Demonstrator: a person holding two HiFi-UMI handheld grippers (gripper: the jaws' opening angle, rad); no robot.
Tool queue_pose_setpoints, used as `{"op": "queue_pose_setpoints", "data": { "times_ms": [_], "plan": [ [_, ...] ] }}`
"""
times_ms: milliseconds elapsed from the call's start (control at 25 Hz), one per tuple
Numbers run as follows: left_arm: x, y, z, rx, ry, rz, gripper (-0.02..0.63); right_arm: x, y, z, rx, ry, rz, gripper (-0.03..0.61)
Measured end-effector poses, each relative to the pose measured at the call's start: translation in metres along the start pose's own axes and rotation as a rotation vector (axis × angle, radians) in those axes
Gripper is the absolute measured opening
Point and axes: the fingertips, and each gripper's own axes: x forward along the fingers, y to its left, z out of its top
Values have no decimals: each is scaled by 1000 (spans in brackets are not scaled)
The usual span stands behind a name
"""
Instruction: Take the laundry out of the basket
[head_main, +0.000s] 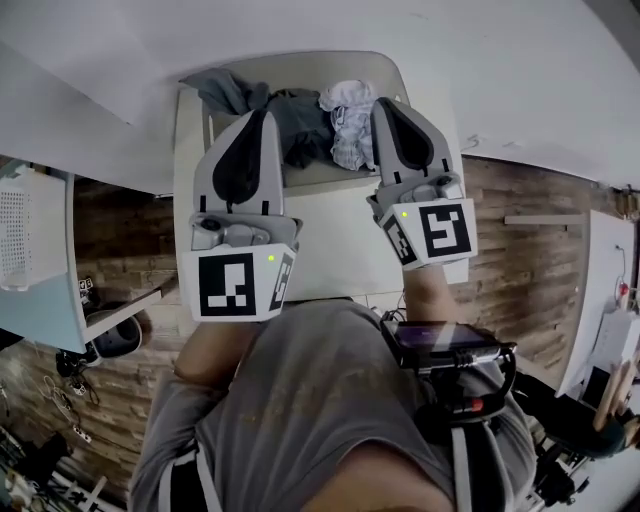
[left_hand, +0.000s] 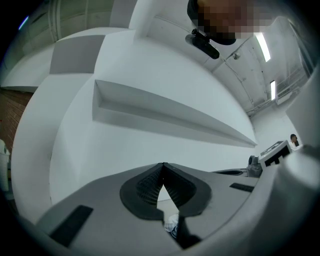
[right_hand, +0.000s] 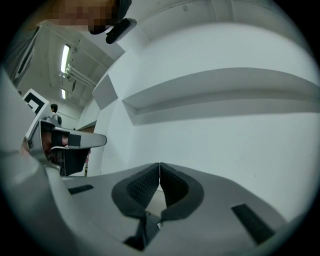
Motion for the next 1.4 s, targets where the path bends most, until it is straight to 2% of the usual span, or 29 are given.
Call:
{"op": "queue_pose_setpoints", "data": {
  "times_ms": [480, 560, 720, 800, 1000, 1200, 1400],
  "plan": [
    [60, 27, -22, -59, 36, -26, 8, 62, -17, -49, -13, 142, 7, 20],
    [69, 28, -29, -73, 53, -37, 8, 71, -20, -61, -10, 184, 10, 82],
    [83, 35, -43, -111, 82, -44, 8, 90, -28, -77, 41, 252, 34, 151],
    [88, 39, -49, -130, 93, -42, 8, 99, -32, -87, 29, 291, 45, 206],
    [98, 48, -58, -145, 112, -43, 8, 111, -35, -124, -33, 427, 62, 244],
    [98, 61, -69, -168, 135, -40, 8, 119, -28, -170, -103, 602, 139, 336],
    [97, 69, -79, -219, 164, -64, 8, 123, -20, -206, -140, 738, 200, 387]
  ]
}}
